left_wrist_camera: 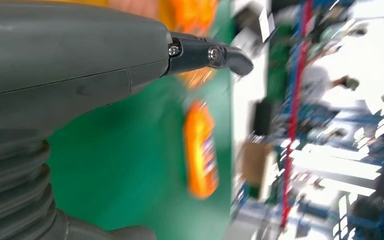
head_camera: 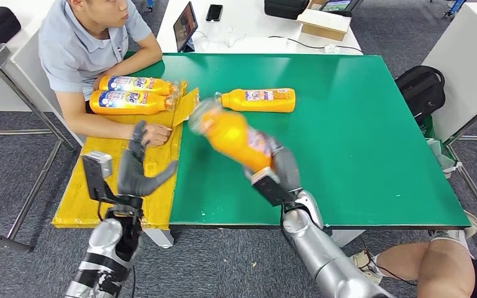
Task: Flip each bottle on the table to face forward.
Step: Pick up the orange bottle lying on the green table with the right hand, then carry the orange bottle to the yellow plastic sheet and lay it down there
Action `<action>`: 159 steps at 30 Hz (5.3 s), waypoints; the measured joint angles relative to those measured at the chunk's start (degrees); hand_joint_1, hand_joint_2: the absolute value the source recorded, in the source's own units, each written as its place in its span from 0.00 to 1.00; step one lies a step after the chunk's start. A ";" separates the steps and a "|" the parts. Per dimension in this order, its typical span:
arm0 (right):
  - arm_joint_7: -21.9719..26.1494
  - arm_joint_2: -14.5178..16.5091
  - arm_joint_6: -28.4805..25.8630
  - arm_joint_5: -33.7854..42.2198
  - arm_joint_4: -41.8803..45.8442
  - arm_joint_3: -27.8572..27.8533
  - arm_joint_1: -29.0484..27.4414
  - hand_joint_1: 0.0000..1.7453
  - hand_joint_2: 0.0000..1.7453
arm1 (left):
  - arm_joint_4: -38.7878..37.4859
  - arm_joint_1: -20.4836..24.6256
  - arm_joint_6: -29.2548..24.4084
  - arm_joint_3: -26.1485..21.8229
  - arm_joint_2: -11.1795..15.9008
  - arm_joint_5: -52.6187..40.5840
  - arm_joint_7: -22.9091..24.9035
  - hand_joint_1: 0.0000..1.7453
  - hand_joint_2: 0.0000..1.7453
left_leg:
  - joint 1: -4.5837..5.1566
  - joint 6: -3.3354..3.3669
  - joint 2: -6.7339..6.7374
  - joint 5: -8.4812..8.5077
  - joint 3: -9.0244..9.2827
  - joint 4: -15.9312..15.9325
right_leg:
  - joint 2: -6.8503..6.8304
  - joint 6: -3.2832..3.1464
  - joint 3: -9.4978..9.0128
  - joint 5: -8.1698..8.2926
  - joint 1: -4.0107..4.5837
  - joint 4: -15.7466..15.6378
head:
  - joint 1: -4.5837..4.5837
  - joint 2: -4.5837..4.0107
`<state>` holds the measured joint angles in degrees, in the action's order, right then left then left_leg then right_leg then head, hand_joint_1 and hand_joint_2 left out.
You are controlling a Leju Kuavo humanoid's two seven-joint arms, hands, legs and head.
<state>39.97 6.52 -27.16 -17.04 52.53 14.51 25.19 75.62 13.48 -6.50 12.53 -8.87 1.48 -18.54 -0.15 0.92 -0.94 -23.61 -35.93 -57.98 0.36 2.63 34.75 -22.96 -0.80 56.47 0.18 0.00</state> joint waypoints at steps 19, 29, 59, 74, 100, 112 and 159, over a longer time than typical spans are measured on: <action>0.12 -0.18 -5.36 3.66 14.55 -1.34 -4.34 1.00 1.00 | -2.15 -1.51 4.83 4.73 0.35 2.43 -3.77 0.00 1.00 | 0.04 0.01 0.06 0.01 -0.06 0.00 | 0.02 0.01 0.05 0.02 -0.03 0.00 | -0.01 0.00; 0.08 1.03 8.31 0.09 9.11 3.41 -3.14 1.00 1.00 | 5.60 -5.23 4.61 9.78 2.20 -11.93 -10.65 0.00 1.00 | 0.01 0.01 0.05 0.00 -0.11 0.00 | 0.02 0.01 0.08 0.01 0.00 0.00 | -0.01 0.00; -0.43 7.77 0.77 -2.19 -4.14 23.07 2.71 0.21 0.75 | 4.68 -1.32 8.95 10.26 1.41 2.47 -5.28 0.97 1.00 | 0.01 0.01 0.08 0.02 -0.11 0.00 | 0.02 0.01 0.13 0.02 -0.02 0.01 | 0.00 0.00; 0.04 6.98 -11.05 -3.91 -2.84 26.03 0.53 0.00 0.00 | 4.68 -0.45 15.44 7.53 2.08 12.84 -6.41 1.00 1.00 | 0.01 0.01 0.08 0.01 -0.11 0.00 | 0.02 0.00 0.15 0.01 -0.02 0.00 | 0.01 0.00; 0.05 8.50 -12.82 -27.47 28.67 10.69 -10.82 0.00 0.00 | -11.49 10.84 -9.52 3.91 2.70 -13.85 -0.78 1.00 1.00 | 0.01 0.04 0.07 0.11 -0.12 0.00 | 0.02 0.01 0.13 0.06 -0.02 0.01 | -0.02 0.00; 0.05 8.53 -12.82 -21.30 29.37 9.82 -11.39 0.00 0.00 | -28.55 19.84 -20.11 7.34 7.35 -47.07 9.27 1.00 1.00 | 0.00 0.04 0.08 0.11 -0.12 0.00 | 0.02 0.00 0.15 0.05 -0.01 0.01 | -0.02 0.00; 0.05 5.32 -12.80 -20.01 21.81 17.88 -8.46 0.00 0.75 | -37.24 18.62 11.78 -4.89 3.14 -13.84 -14.50 0.00 1.00 | 0.03 0.05 -0.02 0.13 -0.09 -0.02 | -0.01 0.01 0.08 0.05 -0.03 0.02 | 0.01 0.00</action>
<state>40.02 11.84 -39.95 -37.05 74.34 32.39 16.73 38.38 32.09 5.28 7.64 -5.74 -12.35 -33.05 -0.13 0.97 -0.96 -23.49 -36.02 -58.00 0.35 2.64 34.83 -22.91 -0.83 56.49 0.19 0.00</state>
